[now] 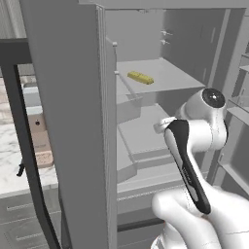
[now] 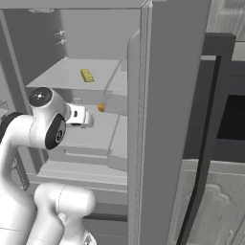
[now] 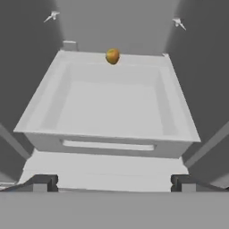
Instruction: Retrieve the butter from the fridge and place it on a plate on the dining table. Then retrieve the butter knife by the fridge and place it near the plate.
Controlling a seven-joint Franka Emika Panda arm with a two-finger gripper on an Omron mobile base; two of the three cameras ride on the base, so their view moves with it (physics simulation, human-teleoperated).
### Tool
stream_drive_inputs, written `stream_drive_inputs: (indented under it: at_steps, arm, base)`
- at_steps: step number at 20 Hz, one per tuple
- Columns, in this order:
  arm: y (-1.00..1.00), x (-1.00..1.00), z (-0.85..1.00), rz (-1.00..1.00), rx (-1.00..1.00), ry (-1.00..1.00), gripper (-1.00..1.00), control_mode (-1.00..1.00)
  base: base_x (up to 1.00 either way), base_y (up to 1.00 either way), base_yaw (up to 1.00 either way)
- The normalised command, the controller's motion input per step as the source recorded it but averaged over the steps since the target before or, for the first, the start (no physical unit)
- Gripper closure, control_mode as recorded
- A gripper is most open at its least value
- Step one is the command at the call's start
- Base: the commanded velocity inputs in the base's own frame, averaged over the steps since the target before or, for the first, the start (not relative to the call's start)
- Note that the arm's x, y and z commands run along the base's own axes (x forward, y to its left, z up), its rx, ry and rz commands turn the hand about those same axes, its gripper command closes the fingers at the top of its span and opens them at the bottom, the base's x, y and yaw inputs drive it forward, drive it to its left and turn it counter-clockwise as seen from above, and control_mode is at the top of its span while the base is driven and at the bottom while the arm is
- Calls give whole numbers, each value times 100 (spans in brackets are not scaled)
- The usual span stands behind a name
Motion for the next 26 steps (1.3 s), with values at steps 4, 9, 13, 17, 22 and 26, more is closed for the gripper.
stream_drive_inputs:
  at_steps: [4, 9, 13, 17, 22, 26]
  arm:
    - [0, 2, 79, 0, 0, -11, -100, -100]
    - [1, 2, 91, 0, 0, -2, -100, -100]
    - [10, 0, 76, 0, 0, 0, -100, -100]
    - [8, 3, 47, 0, 0, 0, -100, -100]
    - [1, 52, 3, 0, -1, 0, -100, -100]
    - [0, 83, 0, 0, 0, 0, -100, -100]
  base:
    - [0, 0, 0]
    - [0, 0, 0]
    - [0, 0, 0]
    - [0, 0, 0]
    - [0, 0, 0]
    - [0, 0, 0]
